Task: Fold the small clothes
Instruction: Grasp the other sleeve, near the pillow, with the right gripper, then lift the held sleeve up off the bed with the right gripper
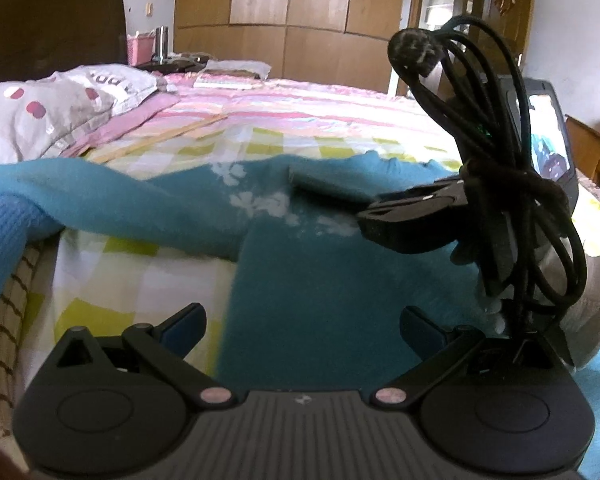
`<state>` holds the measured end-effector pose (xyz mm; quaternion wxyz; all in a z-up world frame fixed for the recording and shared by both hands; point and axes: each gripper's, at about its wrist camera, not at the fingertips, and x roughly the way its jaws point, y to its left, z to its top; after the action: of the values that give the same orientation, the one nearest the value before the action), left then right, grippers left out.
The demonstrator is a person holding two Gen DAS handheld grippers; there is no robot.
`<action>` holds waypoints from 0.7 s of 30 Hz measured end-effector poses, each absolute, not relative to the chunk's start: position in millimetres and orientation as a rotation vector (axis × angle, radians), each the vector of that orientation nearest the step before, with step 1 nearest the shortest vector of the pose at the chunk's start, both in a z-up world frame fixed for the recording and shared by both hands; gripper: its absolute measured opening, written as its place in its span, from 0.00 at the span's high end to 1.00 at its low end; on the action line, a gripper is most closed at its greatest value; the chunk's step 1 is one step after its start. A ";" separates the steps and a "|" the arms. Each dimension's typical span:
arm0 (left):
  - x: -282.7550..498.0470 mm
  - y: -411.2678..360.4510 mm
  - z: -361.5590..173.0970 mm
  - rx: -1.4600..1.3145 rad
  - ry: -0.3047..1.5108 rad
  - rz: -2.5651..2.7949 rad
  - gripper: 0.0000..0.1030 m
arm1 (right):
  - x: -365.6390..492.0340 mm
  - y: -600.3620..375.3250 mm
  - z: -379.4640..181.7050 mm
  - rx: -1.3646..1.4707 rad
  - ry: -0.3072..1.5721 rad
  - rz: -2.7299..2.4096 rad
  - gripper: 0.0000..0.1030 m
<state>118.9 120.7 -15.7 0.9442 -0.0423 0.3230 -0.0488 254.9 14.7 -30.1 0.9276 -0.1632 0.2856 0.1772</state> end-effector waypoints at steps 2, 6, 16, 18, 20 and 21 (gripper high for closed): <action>117.1 120.8 -12.0 -0.079 0.638 -0.099 0.00 | 254.1 13.4 -26.6 -0.315 0.584 0.366 0.80; 116.7 128.0 -7.7 -0.082 0.620 -0.088 0.00 | 255.4 12.0 -26.6 -0.304 0.619 0.384 0.77; 132.3 168.3 -17.2 -0.225 0.686 0.032 0.00 | 242.2 15.8 -26.9 -0.367 0.643 0.418 0.74; 132.5 169.3 -17.9 -0.215 0.688 0.044 0.00 | 240.7 18.0 -25.0 -0.376 0.644 0.415 0.74; 132.4 171.0 -18.3 -0.218 0.687 0.044 0.00 | 239.6 17.0 -20.3 -0.353 0.650 0.424 0.74; 131.8 171.7 -17.7 -0.219 0.684 0.044 0.00 | 238.7 17.2 -17.5 -0.341 0.651 0.430 0.75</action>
<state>131.8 171.7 -17.7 0.9360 -0.1069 0.3346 0.0216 238.7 17.2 -17.5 0.9106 -0.1654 0.3160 0.2086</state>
